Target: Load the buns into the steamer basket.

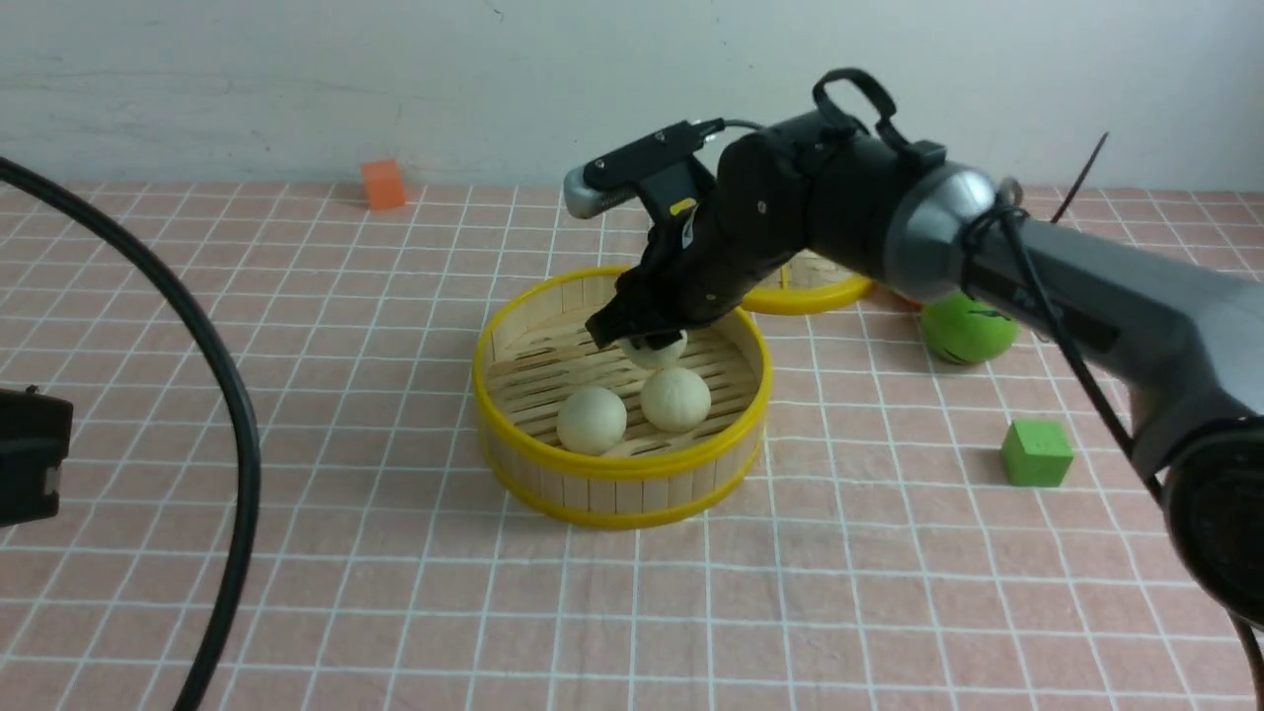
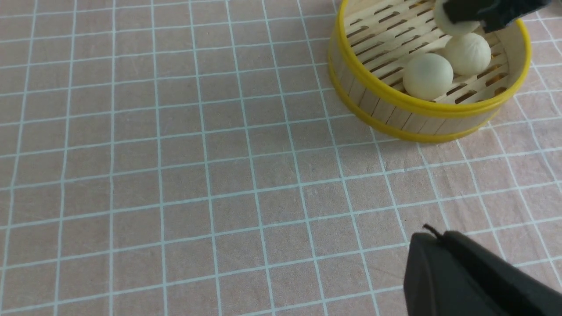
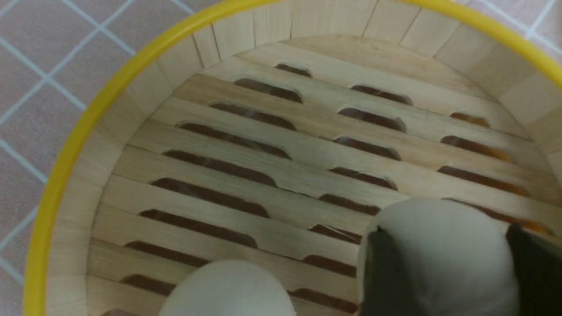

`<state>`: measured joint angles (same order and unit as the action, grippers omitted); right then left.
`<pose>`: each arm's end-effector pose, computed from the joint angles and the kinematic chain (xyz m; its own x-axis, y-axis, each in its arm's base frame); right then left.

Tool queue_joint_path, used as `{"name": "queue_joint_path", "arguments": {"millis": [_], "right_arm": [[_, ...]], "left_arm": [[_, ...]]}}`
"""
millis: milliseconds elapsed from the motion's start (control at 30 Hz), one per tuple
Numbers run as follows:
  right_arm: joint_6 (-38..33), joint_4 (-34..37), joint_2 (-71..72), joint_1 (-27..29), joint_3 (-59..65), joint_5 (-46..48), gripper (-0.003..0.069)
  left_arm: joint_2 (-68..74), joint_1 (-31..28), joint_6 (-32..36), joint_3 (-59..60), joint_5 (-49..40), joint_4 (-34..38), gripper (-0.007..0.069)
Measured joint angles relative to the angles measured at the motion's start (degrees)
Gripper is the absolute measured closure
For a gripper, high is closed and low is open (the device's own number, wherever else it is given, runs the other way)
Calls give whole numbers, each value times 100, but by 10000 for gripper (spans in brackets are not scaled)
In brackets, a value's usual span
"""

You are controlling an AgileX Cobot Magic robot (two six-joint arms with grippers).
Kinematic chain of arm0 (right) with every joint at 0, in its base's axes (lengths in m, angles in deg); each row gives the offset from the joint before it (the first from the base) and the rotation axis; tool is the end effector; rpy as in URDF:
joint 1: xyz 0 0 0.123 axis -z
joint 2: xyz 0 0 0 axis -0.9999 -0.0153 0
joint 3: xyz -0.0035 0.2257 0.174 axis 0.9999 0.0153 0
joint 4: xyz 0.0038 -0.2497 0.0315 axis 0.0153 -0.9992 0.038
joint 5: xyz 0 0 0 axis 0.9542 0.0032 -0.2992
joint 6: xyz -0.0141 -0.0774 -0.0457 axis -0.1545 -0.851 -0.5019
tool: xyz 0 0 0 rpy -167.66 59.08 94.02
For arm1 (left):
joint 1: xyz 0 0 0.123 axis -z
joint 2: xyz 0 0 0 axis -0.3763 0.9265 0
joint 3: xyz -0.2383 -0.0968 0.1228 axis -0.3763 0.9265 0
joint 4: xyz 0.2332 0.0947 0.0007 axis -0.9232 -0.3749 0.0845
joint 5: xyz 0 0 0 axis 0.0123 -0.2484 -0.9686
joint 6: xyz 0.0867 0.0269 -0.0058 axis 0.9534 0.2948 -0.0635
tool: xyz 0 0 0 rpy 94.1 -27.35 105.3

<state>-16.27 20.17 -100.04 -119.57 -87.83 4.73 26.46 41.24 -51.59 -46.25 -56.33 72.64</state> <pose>0.4481 0.2665 0.2245 -0.6372 -0.3985 -0.6596 -0.5369 0.8436 0.0090 0.1283 -0.0396 0.3796 -0.5932 0.0611 -0.8027 0.2089 0.9746 -0.0803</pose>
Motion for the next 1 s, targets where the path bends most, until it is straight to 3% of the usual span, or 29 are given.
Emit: {"name": "queue_joint_path", "arguments": {"millis": [33,133,200,300,400,600,633,667,767,900,1000], "right_arm": [[0,-4,0,0,0,-9,288],[7,38,-56,0,-25,-28,119],[9,41,-50,0,-122,29,74],[9,41,29,0,-386,327,43],[9,41,190,0,-745,743,61],[9,-66,735,0,-1413,1660,204],[9,-162,1002,0,-1526,1942,284],[9,-173,1034,0,-1541,2009,293],[9,-382,1550,0,-1582,2556,461],[-9,-582,1996,0,-1583,3163,628],[-120,-617,2281,0,-1529,3337,678]], "left_arm": [[0,0,0,0,0,0,620],[0,0,-2,0,0,11,616],[22,0,-2,0,0,11,613],[89,0,-2,0,0,11,610],[255,0,-2,0,0,11,609],[422,0,-2,0,0,14,607],[370,0,-2,6,-13,19,606],[350,0,-2,6,-26,26,606],[37,0,-2,131,-58,38,605],[-709,0,-2,839,176,38,605],[-1585,0,-31,1772,689,44,604]]}}
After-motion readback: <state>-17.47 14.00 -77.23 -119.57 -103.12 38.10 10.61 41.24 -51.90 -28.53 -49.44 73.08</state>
